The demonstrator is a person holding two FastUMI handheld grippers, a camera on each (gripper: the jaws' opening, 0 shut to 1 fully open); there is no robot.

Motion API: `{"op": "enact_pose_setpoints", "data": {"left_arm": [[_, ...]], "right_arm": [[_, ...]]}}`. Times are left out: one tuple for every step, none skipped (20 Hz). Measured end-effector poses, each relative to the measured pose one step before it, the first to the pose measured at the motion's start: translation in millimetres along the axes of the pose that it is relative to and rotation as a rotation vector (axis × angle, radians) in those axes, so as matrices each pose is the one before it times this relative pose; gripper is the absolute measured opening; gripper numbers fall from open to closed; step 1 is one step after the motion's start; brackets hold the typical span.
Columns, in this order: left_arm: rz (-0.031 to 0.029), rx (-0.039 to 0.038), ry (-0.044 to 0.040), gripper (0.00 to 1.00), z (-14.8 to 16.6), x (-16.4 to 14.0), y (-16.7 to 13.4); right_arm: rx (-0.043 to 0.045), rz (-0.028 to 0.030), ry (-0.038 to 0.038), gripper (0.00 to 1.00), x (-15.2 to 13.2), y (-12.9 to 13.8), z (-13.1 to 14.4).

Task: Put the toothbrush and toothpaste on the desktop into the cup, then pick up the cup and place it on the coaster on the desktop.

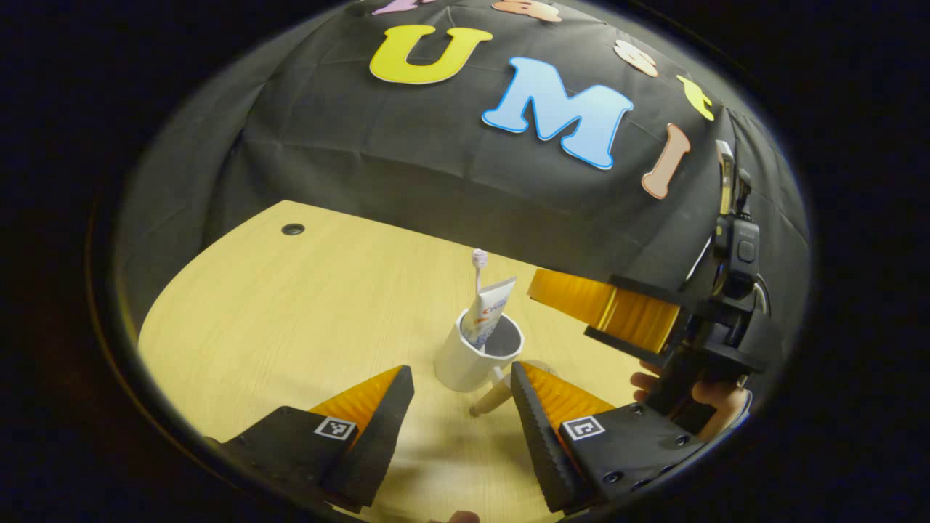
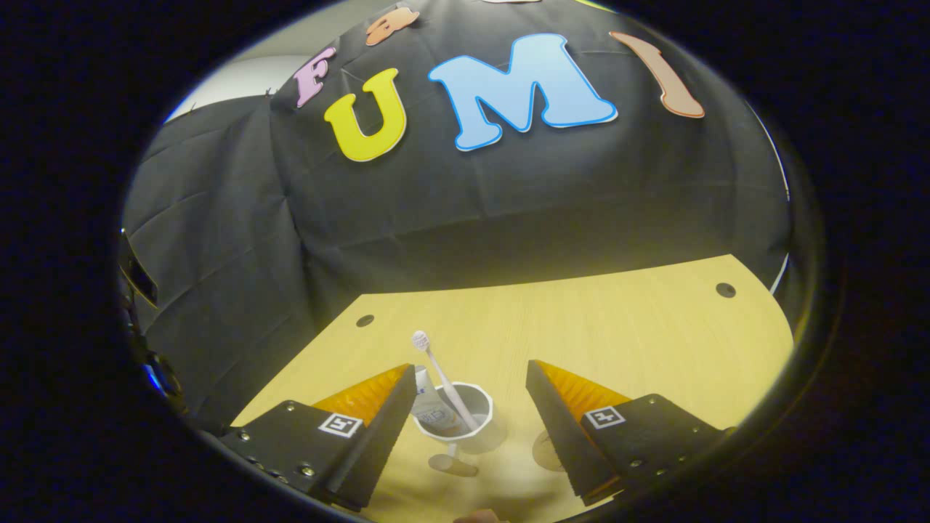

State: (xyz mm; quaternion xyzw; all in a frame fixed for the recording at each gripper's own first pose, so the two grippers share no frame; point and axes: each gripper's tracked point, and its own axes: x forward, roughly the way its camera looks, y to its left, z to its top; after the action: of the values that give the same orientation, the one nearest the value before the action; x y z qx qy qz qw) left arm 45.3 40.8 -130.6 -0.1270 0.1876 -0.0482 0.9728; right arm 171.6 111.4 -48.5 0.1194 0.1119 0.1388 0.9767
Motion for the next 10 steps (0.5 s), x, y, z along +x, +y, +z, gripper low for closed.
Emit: {"op": "enact_pose_setpoints", "data": {"left_arm": [[-0.00584, 0.00729, 0.00521, 0.87, -0.03, 1.53, -3.27], [-0.00524, 0.00785, 0.00633, 0.87, -2.16, 1.48, -3.70], [-0.00597, 0.00532, 0.00763, 0.87, -0.78, 2.41, -3.29], [-0.00788, 0.00162, 0.01134, 0.88, -1.50, 1.75, -4.64], [-0.00373, 0.00021, 0.01083, 0.82, -2.32, 1.89, -3.28], [-0.00218, -0.00113, 0.01132, 0.82, -1.51, 2.23, -2.62], [-0.00139, -0.00212, 0.01379, 0.82, -2.35, 3.27, -2.64], [0.00133, -0.00217, 0.01589, 0.82, -2.86, 3.34, -2.45], [0.00013, -0.00327, 0.01740, 0.82, -2.02, 2.56, -1.74], [0.00053, -0.00280, 0.01776, 0.82, -1.41, 3.87, -1.28]], "right_arm": [[0.00037, -0.00744, -0.00574, 0.95, -6.79, -3.73, 3.18], [0.00042, -0.00831, -0.00832, 0.95, -6.19, -3.64, 5.04], [-0.00038, -0.00893, -0.00621, 0.95, -6.12, -3.98, 4.10], [-0.00062, -0.00956, -0.00790, 0.95, -6.33, -4.78, 4.59], [-0.00205, -0.00953, -0.00638, 0.95, -6.66, -5.25, 3.01], [-0.00174, -0.00806, -0.00596, 0.95, -6.92, -4.94, 3.25], [-0.00369, -0.01003, -0.00621, 0.95, -6.49, -5.32, 2.73], [-0.00640, -0.01287, -0.00425, 0.95, -6.68, -6.05, 2.20], [-0.00733, -0.01453, -0.00422, 0.95, -6.63, -5.94, 1.03], [-0.00752, -0.01402, -0.00262, 0.95, -6.11, -6.38, 1.62]]}}
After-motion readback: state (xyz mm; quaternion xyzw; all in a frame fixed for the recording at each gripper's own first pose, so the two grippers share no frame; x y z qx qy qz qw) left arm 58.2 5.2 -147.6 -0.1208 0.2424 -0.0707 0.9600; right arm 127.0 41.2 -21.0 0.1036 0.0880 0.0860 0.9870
